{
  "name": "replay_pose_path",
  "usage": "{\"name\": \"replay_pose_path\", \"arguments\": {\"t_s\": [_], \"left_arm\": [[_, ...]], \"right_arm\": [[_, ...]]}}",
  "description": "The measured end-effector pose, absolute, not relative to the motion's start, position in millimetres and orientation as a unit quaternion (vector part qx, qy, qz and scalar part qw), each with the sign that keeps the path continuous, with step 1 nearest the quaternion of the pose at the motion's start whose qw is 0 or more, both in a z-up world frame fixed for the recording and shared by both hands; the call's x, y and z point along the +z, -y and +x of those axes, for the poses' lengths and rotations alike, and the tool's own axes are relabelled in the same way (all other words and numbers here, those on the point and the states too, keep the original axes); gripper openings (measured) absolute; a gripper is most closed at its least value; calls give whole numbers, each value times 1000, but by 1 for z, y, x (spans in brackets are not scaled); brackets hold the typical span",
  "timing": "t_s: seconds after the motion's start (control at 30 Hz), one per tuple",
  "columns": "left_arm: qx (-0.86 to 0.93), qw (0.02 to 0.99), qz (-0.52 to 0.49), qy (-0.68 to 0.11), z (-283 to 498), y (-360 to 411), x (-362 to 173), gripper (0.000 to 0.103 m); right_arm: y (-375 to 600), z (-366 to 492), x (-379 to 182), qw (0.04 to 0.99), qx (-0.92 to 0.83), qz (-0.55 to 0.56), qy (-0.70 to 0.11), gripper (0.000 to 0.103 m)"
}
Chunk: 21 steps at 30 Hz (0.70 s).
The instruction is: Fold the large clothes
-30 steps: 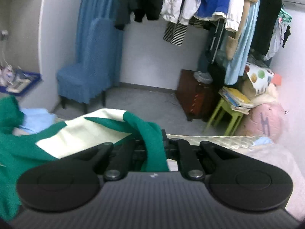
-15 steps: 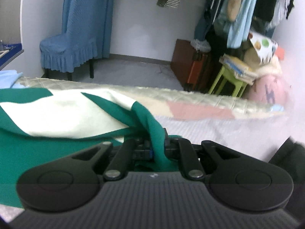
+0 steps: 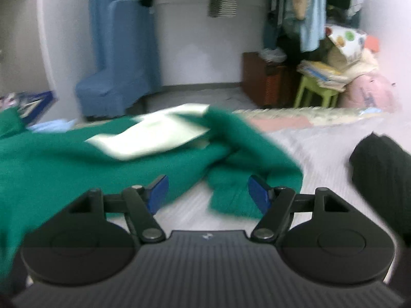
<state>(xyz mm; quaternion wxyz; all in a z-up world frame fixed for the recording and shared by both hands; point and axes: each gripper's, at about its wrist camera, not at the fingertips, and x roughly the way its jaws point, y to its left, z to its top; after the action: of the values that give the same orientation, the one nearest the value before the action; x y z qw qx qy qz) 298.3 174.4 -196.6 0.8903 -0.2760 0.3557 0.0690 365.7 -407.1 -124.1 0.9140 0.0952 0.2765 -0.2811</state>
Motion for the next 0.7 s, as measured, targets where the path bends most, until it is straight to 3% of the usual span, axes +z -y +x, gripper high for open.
{"name": "replay_pose_path", "arguments": {"t_s": [0.37,0.7], "left_arm": [[-10,870,-309,-384,270,-163,-194,89],[-20,813,-418,-405,272,-177,-234,89]], "right_arm": [[276,278,-107,914,-67,214,-338,71],[249,253,-168,850,-2,298,-434,70]]}}
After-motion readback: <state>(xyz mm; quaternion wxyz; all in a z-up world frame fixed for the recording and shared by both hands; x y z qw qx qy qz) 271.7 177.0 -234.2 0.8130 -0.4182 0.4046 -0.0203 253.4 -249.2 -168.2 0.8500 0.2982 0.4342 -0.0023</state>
